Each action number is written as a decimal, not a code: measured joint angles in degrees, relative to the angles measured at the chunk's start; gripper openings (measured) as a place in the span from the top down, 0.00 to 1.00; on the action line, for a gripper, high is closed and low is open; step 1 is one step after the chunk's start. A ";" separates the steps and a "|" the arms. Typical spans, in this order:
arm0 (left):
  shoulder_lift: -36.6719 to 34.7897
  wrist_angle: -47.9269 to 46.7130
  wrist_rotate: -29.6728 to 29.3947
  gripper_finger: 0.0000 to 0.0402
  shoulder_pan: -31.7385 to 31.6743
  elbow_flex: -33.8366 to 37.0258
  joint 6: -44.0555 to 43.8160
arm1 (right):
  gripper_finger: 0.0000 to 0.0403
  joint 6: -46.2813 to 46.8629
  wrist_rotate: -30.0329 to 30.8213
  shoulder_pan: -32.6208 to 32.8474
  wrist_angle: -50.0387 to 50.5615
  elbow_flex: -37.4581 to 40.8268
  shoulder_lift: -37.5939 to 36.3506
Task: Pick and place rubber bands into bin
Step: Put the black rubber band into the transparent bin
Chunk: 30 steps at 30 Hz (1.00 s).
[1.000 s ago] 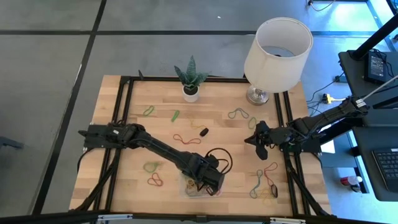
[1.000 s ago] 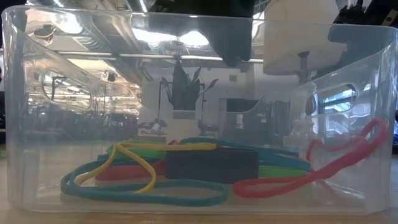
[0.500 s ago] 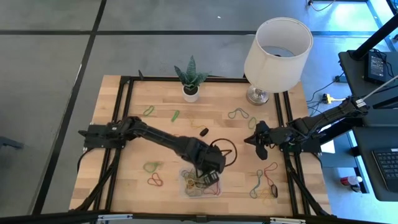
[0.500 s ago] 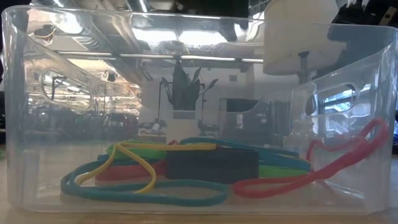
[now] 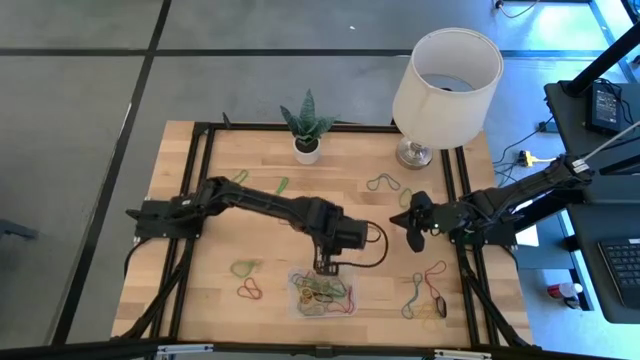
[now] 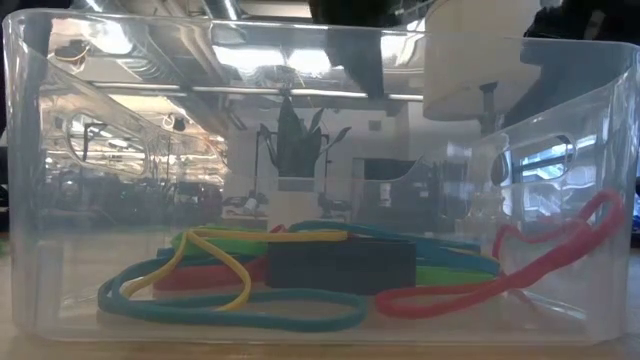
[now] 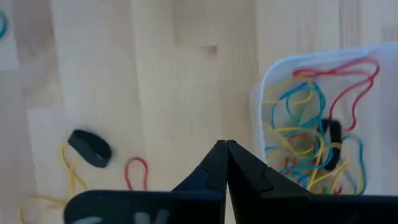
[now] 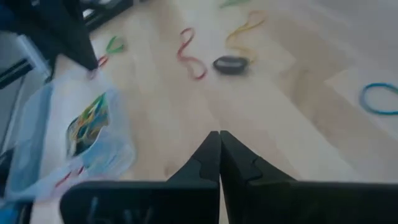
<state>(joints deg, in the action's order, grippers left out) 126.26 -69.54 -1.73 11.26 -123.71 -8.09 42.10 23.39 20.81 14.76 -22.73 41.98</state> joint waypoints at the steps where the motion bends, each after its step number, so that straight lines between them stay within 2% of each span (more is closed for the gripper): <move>1: -0.05 0.02 0.85 1.00 -0.83 0.51 1.98 | 1.00 0.65 1.25 -0.02 -0.04 -0.51 0.82; 5: -3.06 1.71 3.66 1.00 -4.78 6.19 8.74 | 1.00 3.78 5.25 -0.02 0.53 -2.63 4.95; 10: -11.38 10.12 4.33 1.00 -10.15 20.34 11.25 | 1.00 11.35 6.60 -0.04 6.23 -6.21 10.70; 17: -27.14 22.31 4.28 1.00 -16.26 43.07 8.37 | 1.00 36.01 6.15 -2.02 33.79 -15.14 19.68; 20: -34.11 25.41 4.30 1.00 -17.64 51.78 7.69 | 0.99 42.48 2.32 -3.45 42.79 -17.91 23.22; 26: -46.81 30.69 4.23 1.00 -19.30 66.50 4.07 | 0.86 45.16 -4.93 -5.90 43.87 -16.85 28.51; 30: -53.76 32.24 4.23 1.00 -19.29 73.46 1.69 | 0.74 48.19 -5.53 -6.20 43.95 -16.33 31.04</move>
<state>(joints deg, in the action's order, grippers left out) 72.49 -37.30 2.50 -8.03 -50.25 -6.40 90.29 17.87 14.61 58.71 -39.06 73.02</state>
